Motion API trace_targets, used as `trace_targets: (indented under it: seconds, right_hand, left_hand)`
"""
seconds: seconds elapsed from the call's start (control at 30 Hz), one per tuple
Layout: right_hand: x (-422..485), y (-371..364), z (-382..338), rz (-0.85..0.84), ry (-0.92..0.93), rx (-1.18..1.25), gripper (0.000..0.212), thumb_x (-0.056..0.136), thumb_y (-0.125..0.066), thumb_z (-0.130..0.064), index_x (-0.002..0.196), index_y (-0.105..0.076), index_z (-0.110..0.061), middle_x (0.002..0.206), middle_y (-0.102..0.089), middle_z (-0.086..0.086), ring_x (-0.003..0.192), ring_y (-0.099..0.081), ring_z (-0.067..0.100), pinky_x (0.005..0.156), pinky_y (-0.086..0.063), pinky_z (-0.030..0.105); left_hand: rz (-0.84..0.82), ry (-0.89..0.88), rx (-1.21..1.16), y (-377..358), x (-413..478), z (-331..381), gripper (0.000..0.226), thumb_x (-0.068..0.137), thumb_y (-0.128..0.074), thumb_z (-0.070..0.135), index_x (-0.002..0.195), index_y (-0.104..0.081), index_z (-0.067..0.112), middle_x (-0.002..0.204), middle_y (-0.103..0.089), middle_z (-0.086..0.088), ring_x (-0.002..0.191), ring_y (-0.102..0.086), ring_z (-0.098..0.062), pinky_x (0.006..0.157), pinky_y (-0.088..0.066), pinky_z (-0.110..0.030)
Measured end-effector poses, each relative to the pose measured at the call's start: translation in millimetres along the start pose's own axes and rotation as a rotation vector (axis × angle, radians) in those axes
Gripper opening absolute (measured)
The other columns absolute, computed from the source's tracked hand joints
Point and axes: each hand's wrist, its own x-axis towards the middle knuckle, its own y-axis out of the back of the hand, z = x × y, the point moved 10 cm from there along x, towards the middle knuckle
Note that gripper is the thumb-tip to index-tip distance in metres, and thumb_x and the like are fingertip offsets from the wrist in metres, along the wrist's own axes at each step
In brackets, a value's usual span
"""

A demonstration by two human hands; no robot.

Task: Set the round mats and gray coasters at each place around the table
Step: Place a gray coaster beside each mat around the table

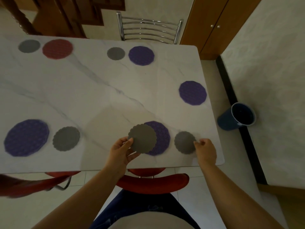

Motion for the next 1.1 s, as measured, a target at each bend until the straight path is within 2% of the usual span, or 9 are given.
trace_targets:
  seconds: [0.13,0.27,0.3,0.4,0.5,0.63,0.73,0.93,1.1]
  right_hand:
    - [-20,-2,-49,0.001,0.255,-0.027,0.032,0.094,-0.051,-0.030,0.119,-0.057,-0.012,0.115,-0.063,0.008,0.098,-0.059,0.020,0.082,-0.049,0.032]
    - [-55,-29,-114,-0.301,0.358,0.271,0.034,0.091,-0.054,-0.042,0.117,-0.062,-0.023,0.102,-0.063,-0.011,0.096,-0.059,0.008,0.078,-0.044,0.006]
    - [-63,-33,-126,-0.361,0.361,0.348,0.035,0.089,-0.057,-0.044,0.117,-0.062,-0.025,0.100,-0.062,-0.015,0.096,-0.061,0.007,0.076,-0.044,0.006]
    - [-69,-27,-149,-0.379,0.395,0.409,0.037,0.087,-0.062,-0.037,0.120,-0.061,-0.019,0.101,-0.061,-0.008,0.098,-0.062,0.015,0.084,-0.053,0.030]
    - [-55,-11,-150,-0.323,0.406,0.413,0.024,0.086,-0.065,-0.019,0.109,-0.064,-0.013,0.094,-0.065,0.002,0.090,-0.065,0.023,0.082,-0.055,0.038]
    - [-32,-11,-137,-0.439,0.343,0.492,0.009,0.085,-0.066,-0.013,0.093,-0.064,-0.017,0.084,-0.065,0.003,0.074,-0.064,0.014,0.059,-0.054,0.016]
    - [-2,-2,-126,-0.477,0.317,0.514,0.013,0.085,-0.066,-0.014,0.086,-0.063,-0.027,0.082,-0.066,-0.003,0.073,-0.065,0.009,0.058,-0.053,0.015]
    - [91,39,-120,-0.527,0.297,0.562,0.008,0.088,-0.062,-0.019,0.093,-0.063,-0.025,0.093,-0.068,0.001,0.079,-0.068,0.011,0.059,-0.053,0.016]
    - [178,64,-132,-0.500,0.227,0.602,0.015,0.089,-0.062,-0.013,0.103,-0.062,-0.010,0.090,-0.065,0.002,0.075,-0.064,0.013,0.055,-0.054,0.017]
  left_hand:
    - [-0.030,0.013,0.028,-8,2,4,0.010,0.093,-0.056,0.011,0.083,-0.059,0.011,0.084,-0.071,-0.007,0.072,-0.074,-0.023,0.057,-0.060,-0.033]
    - [-0.085,-0.001,0.122,-30,7,14,0.011,0.094,-0.056,0.012,0.084,-0.059,0.012,0.091,-0.068,-0.010,0.079,-0.070,-0.026,0.059,-0.061,-0.032]
    - [-0.095,-0.017,0.136,-38,9,18,0.011,0.094,-0.056,0.012,0.084,-0.060,0.012,0.089,-0.068,-0.008,0.076,-0.070,-0.024,0.058,-0.060,-0.031]
    - [-0.122,-0.055,0.121,-59,9,24,0.010,0.095,-0.055,0.011,0.086,-0.061,0.011,0.079,-0.072,-0.004,0.068,-0.072,-0.018,0.053,-0.058,-0.028]
    - [-0.136,-0.059,0.110,-69,11,19,0.008,0.094,-0.055,0.010,0.089,-0.061,0.009,0.081,-0.074,-0.005,0.072,-0.073,-0.021,0.054,-0.058,-0.029]
    - [-0.102,-0.034,0.107,-82,17,4,0.008,0.094,-0.056,0.009,0.088,-0.062,0.009,0.079,-0.074,-0.005,0.071,-0.073,-0.021,0.054,-0.058,-0.029]
    - [-0.090,-0.025,0.100,-109,29,-6,0.012,0.094,-0.053,0.006,0.095,-0.065,0.010,0.079,-0.076,-0.005,0.070,-0.073,-0.020,0.053,-0.058,-0.028]
    - [-0.146,0.009,-0.003,-189,57,-21,0.026,0.100,-0.042,0.026,0.117,-0.060,0.016,0.108,-0.073,-0.010,0.093,-0.072,-0.026,0.069,-0.060,-0.032]
    - [-0.091,0.078,-0.184,-229,85,-33,0.041,0.101,-0.035,0.038,0.120,-0.060,0.011,0.112,-0.072,-0.013,0.097,-0.070,-0.030,0.080,-0.058,-0.041]
